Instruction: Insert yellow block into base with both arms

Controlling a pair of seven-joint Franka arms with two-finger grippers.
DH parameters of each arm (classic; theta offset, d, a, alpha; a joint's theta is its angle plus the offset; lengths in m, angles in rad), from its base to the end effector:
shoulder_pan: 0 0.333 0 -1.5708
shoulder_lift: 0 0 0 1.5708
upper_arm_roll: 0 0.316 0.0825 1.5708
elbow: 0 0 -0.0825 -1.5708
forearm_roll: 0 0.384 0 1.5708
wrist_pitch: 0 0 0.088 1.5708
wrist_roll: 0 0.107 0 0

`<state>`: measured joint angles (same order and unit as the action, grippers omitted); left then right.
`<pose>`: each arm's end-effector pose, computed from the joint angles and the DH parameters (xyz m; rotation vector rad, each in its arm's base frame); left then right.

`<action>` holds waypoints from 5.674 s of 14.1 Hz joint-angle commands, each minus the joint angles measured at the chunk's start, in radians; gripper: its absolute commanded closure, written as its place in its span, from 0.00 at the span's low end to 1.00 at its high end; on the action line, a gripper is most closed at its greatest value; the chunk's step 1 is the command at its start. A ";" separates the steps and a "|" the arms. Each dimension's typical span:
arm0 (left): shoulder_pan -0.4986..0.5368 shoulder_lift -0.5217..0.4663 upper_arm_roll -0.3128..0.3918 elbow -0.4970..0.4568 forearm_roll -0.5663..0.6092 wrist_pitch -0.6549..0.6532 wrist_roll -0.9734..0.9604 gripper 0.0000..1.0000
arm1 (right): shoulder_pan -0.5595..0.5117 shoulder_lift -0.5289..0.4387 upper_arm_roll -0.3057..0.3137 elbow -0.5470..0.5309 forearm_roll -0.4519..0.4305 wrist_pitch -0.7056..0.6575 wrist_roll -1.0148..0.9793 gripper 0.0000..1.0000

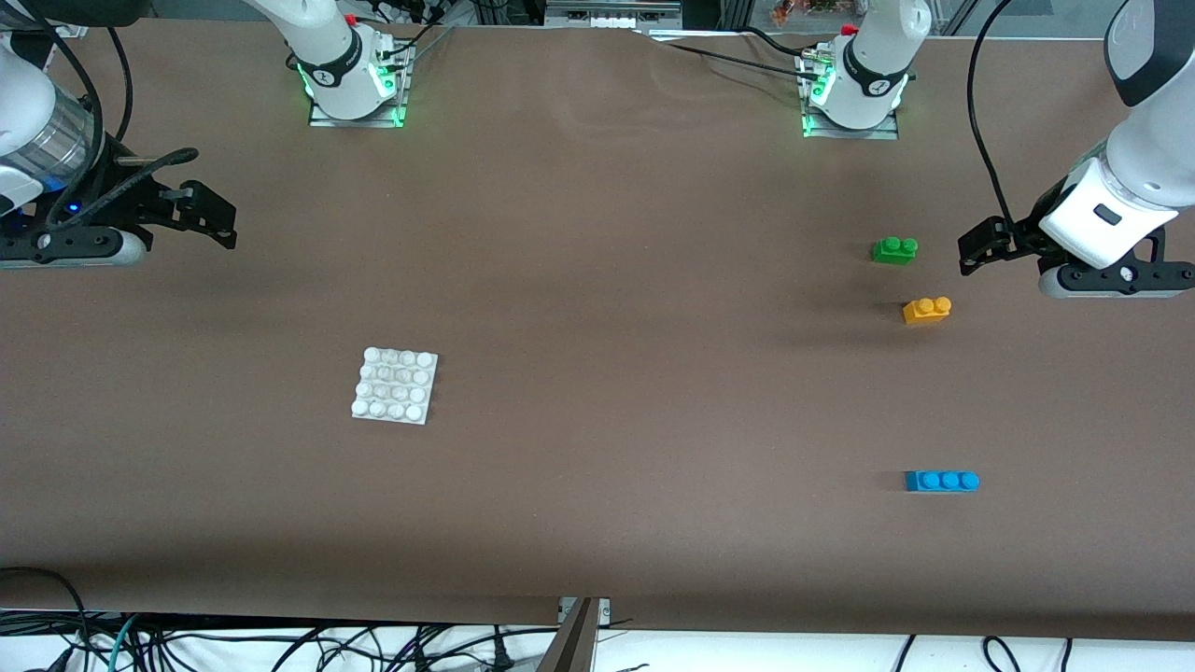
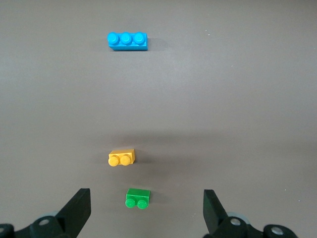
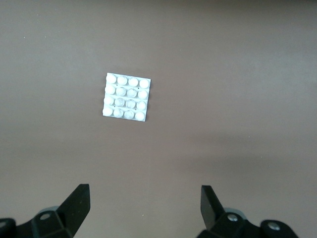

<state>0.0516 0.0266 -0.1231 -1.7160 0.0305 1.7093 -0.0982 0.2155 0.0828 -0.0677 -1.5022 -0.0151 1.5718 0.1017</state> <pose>0.5665 -0.0370 0.5526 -3.1115 -0.0342 0.0478 0.5737 0.0855 0.6101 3.1186 0.0724 -0.0161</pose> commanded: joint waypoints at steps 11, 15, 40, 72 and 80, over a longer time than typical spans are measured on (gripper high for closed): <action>0.008 -0.020 -0.004 -0.014 -0.018 -0.002 0.022 0.00 | -0.019 -0.026 0.020 -0.035 -0.011 0.020 -0.016 0.01; 0.008 -0.020 -0.004 -0.014 -0.018 -0.002 0.022 0.00 | -0.019 -0.035 0.020 -0.055 -0.012 0.019 -0.016 0.01; 0.008 -0.020 -0.004 -0.014 -0.018 -0.002 0.022 0.00 | -0.028 -0.066 0.019 -0.127 -0.012 0.085 -0.007 0.01; 0.008 -0.020 -0.004 -0.014 -0.018 -0.003 0.022 0.00 | -0.036 0.428 0.083 -0.487 0.041 1.016 0.395 0.01; 0.008 -0.020 -0.004 -0.014 -0.018 -0.002 0.022 0.00 | -0.038 0.489 0.083 -0.477 0.040 1.096 0.392 0.02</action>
<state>0.0516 0.0255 -0.1232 -1.7164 0.0305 1.7092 -0.0982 0.1875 0.5603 0.0051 -1.9982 0.0121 2.6628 0.4930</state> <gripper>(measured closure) 0.000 0.013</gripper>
